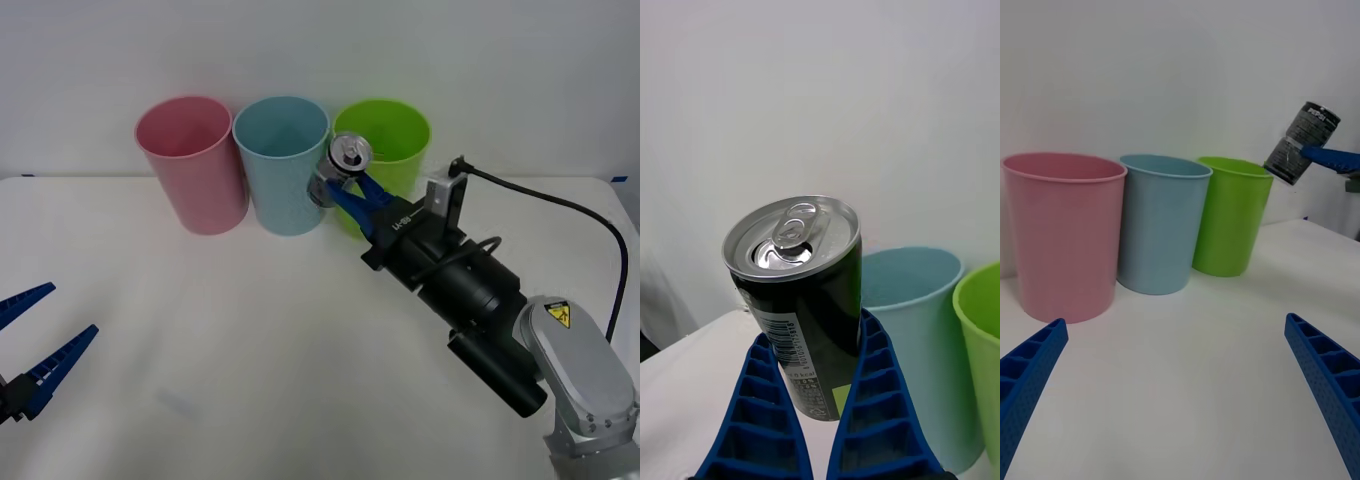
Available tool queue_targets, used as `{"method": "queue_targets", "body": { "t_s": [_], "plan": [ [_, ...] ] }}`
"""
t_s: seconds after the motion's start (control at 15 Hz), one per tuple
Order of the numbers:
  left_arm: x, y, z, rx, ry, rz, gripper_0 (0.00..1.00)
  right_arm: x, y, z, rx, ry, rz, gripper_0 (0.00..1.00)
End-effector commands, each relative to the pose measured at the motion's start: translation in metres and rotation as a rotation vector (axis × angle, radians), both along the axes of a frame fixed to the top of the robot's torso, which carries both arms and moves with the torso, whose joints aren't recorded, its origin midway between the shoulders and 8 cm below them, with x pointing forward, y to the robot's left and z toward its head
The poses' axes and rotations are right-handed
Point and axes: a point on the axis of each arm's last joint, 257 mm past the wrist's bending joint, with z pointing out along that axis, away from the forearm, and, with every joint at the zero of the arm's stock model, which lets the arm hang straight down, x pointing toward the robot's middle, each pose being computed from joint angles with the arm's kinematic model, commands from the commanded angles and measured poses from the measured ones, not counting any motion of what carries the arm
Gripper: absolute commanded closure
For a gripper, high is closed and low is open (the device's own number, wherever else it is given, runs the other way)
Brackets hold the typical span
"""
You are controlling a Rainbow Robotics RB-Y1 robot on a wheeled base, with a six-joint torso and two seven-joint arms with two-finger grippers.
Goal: Grasp the object on the table and drop it into the matching bin: aluminum can to the light blue bin, PET bottle to the pink bin.
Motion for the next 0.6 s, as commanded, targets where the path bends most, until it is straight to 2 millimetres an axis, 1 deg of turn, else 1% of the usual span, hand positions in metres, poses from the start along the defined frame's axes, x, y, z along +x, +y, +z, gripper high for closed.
{"method": "queue_targets", "body": {
  "t_s": [0.07,0.13,0.33,0.4,0.6],
  "plan": [
    [0.0,0.0,0.0,0.0,0.0,0.0,0.0,0.012,0.006,0.021,0.019,0.0,0.005,1.0],
    [0.0,0.0,0.0,0.0,0.0,0.0,0.0,0.02,0.008,0.03,0.025,-0.005,-0.011,1.0],
    [0.0,0.0,0.0,0.0,0.0,0.0,0.0,0.046,0.022,0.041,0.034,0.005,-0.005,1.0],
    [0.0,0.0,0.0,0.0,0.0,0.0,0.0,0.06,0.029,0.046,0.039,0.005,-0.014,1.0],
    [0.0,0.0,0.0,0.0,0.0,0.0,0.0,0.094,0.044,0.053,0.047,0.016,-0.072,1.0]
  ]
}}
